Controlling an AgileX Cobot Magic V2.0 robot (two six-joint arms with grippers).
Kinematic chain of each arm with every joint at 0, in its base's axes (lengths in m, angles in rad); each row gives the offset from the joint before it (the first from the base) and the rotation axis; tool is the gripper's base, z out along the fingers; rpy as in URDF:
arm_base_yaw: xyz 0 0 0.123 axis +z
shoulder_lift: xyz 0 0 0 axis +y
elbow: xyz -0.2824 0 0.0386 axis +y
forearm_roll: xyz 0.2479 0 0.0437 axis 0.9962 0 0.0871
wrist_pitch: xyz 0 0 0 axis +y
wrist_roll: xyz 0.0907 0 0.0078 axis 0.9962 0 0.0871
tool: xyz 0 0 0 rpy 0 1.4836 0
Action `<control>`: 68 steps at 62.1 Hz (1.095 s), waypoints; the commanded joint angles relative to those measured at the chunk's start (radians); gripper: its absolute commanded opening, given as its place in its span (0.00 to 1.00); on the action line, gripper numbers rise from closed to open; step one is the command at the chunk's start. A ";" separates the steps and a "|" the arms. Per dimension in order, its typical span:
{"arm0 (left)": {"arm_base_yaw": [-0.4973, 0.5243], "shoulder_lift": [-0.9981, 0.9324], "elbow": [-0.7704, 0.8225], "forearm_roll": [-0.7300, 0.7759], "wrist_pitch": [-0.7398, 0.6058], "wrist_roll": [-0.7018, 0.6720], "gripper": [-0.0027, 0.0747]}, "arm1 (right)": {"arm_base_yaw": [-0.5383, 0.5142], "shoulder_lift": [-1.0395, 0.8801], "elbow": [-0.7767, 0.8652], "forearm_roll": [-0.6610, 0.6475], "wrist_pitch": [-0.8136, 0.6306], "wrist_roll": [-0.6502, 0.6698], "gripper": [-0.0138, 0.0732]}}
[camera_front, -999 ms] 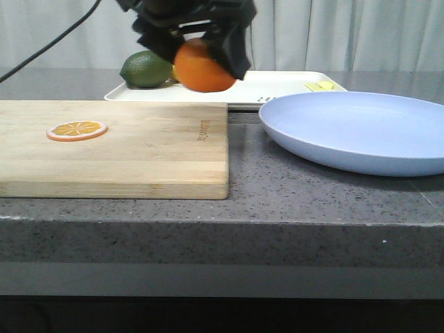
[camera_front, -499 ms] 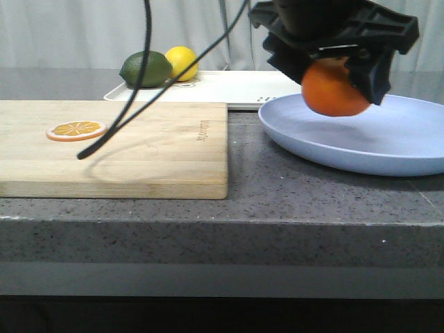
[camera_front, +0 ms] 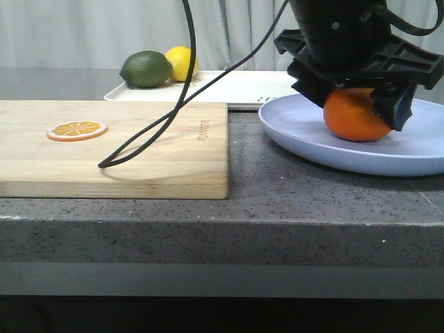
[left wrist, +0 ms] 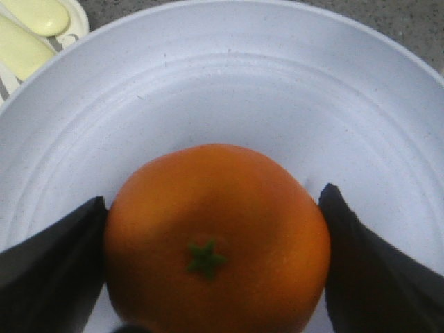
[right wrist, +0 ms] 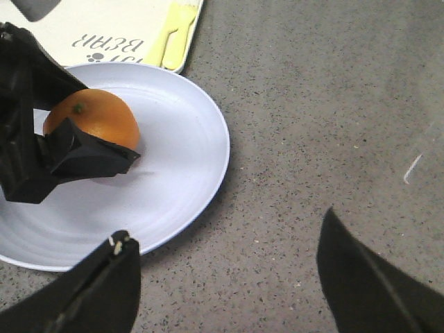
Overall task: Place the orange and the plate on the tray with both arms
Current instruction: 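Carry the orange with the left gripper over the blue plate and lower, then open the left gripper to release the orange and raise it, then move the right gripper down to the rim of the blue plate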
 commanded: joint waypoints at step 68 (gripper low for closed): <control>0.186 -0.794 0.422 -0.038 -0.023 -0.007 0.84 | 0.001 0.010 -0.030 -0.004 -0.065 -0.012 0.78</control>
